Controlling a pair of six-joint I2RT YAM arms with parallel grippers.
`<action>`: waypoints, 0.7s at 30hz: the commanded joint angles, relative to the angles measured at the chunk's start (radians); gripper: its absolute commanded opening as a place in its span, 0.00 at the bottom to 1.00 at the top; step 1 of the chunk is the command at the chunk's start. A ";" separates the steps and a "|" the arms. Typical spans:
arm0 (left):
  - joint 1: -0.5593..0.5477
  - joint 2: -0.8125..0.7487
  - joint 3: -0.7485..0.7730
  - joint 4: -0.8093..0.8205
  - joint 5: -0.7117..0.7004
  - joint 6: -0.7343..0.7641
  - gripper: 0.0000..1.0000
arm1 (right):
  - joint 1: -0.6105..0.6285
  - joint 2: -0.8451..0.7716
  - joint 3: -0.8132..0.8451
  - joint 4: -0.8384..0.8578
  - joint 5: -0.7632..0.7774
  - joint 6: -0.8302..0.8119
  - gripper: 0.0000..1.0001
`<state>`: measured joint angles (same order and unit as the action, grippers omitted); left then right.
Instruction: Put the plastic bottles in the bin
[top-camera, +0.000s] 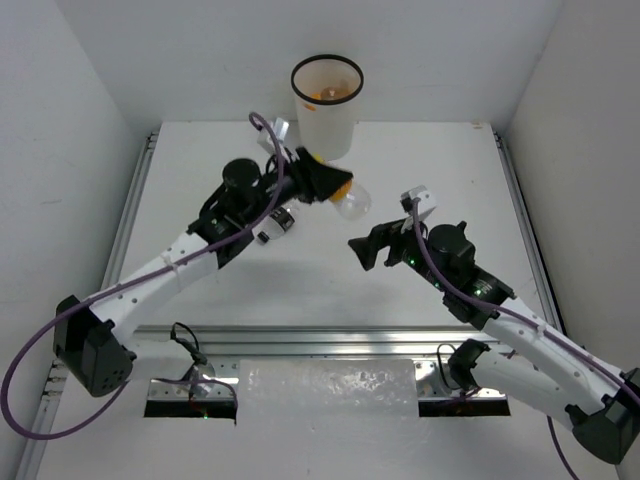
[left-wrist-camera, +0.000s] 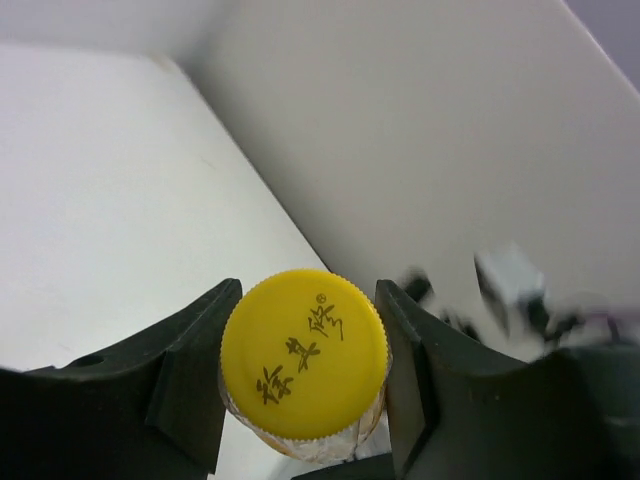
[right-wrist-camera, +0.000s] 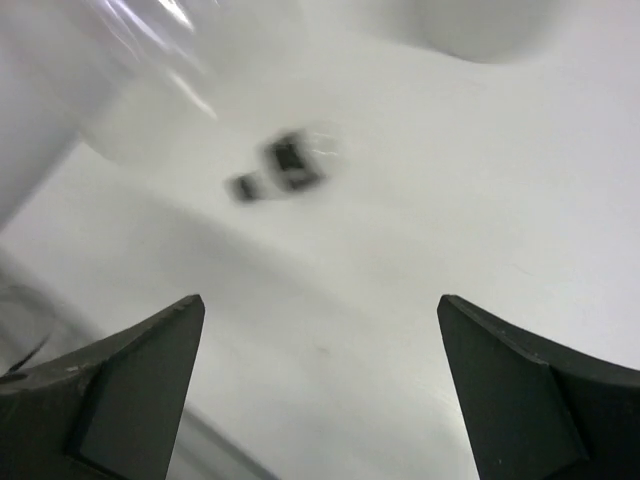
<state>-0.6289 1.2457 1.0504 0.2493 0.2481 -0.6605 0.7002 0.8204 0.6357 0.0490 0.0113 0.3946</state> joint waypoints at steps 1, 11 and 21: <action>0.050 0.113 0.242 -0.253 -0.426 0.078 0.00 | -0.024 -0.015 0.064 -0.352 0.596 0.174 0.99; 0.329 0.795 1.206 -0.381 -0.426 0.150 0.00 | -0.065 -0.122 -0.117 -0.307 0.451 0.187 0.99; 0.390 1.156 1.512 -0.048 -0.282 0.168 0.68 | -0.077 -0.130 -0.179 -0.242 0.294 0.185 0.99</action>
<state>-0.2382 2.3749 2.4447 0.0143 -0.1101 -0.5163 0.6289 0.7044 0.4633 -0.2657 0.3782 0.5659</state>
